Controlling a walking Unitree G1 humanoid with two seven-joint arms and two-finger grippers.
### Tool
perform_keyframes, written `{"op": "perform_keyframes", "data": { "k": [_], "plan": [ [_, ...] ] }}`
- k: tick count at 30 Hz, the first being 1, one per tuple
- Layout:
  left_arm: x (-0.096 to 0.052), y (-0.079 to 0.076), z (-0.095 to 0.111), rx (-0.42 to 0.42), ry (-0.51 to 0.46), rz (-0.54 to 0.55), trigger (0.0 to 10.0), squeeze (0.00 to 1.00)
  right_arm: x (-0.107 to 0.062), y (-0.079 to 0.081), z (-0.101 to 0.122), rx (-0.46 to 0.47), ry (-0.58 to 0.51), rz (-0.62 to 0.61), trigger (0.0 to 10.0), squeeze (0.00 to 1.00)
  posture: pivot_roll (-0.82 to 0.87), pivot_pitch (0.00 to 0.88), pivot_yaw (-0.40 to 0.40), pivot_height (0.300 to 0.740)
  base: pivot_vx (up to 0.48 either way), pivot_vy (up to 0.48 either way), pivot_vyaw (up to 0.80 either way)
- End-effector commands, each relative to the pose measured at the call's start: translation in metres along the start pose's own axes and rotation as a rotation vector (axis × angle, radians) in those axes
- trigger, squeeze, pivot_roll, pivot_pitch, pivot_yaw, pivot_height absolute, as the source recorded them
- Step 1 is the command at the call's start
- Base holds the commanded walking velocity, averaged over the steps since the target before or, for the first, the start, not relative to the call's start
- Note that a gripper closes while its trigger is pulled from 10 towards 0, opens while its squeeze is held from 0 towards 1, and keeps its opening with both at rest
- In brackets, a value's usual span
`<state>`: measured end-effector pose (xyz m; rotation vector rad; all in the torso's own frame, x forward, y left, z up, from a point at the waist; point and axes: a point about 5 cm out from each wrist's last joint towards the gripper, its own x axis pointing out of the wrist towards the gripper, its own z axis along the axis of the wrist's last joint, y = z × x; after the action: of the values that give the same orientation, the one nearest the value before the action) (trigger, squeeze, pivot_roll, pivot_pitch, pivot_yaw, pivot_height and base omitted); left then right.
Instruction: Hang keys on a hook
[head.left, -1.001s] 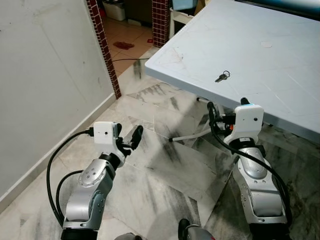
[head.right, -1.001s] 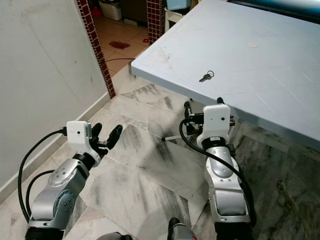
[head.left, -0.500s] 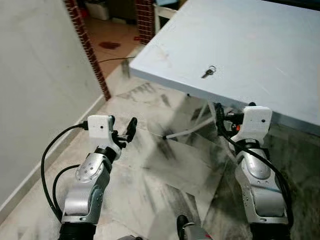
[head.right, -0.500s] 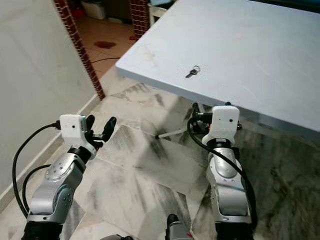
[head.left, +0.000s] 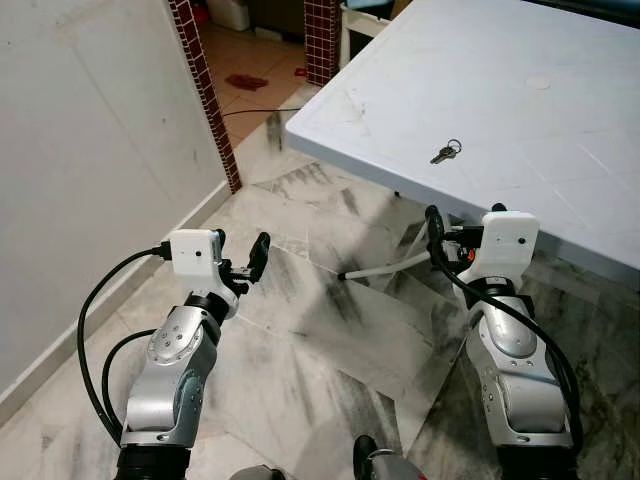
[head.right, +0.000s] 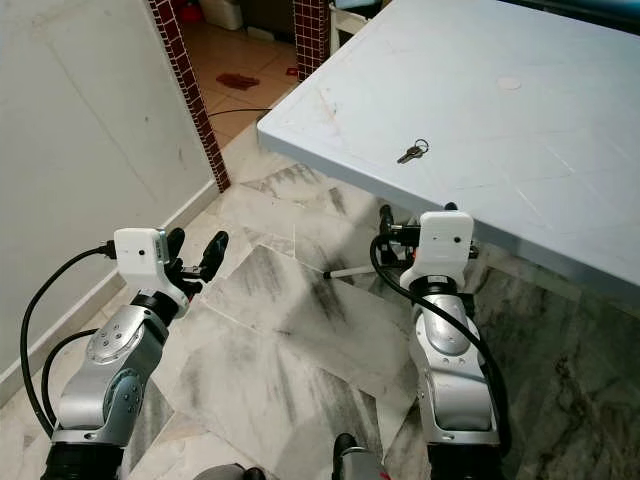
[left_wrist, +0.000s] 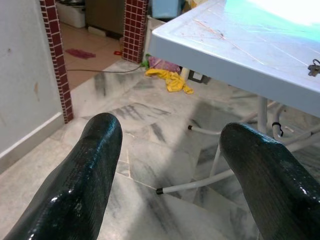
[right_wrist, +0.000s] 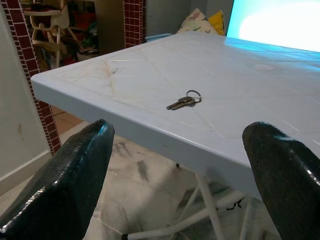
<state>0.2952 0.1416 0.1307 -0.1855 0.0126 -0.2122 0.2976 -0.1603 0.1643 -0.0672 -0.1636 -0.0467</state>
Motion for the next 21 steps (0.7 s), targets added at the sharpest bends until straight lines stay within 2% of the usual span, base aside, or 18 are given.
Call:
{"op": "perform_keyframes", "data": {
  "k": [1, 17, 21],
  "plan": [
    [-0.0033, 0.0024, -0.0018, -0.001, 0.002, 0.008, 10.0, 0.0, -0.0001, 0.0002, -0.0036, 0.001, 0.02, 0.008, 10.0, 0.0, 0.0, 0.176, 0.055, 0.74, 0.0, 0.0, 0.0],
    [-0.0037, 0.0009, -0.0043, -0.007, 0.01, -0.001, 10.0, 0.0, 0.0064, -0.0029, 0.0019, 0.003, -0.002, -0.017, 10.0, 0.0, -0.01, 0.175, 0.052, 0.74, 0.0, 0.0, 0.0],
    [-0.004, 0.0006, -0.0043, -0.008, 0.01, -0.003, 10.0, 0.0, 0.0082, -0.0043, 0.003, 0.003, -0.007, -0.025, 10.0, 0.0, 0.0, 0.176, 0.052, 0.74, 0.255, 0.0, 0.0]
  ]
}}
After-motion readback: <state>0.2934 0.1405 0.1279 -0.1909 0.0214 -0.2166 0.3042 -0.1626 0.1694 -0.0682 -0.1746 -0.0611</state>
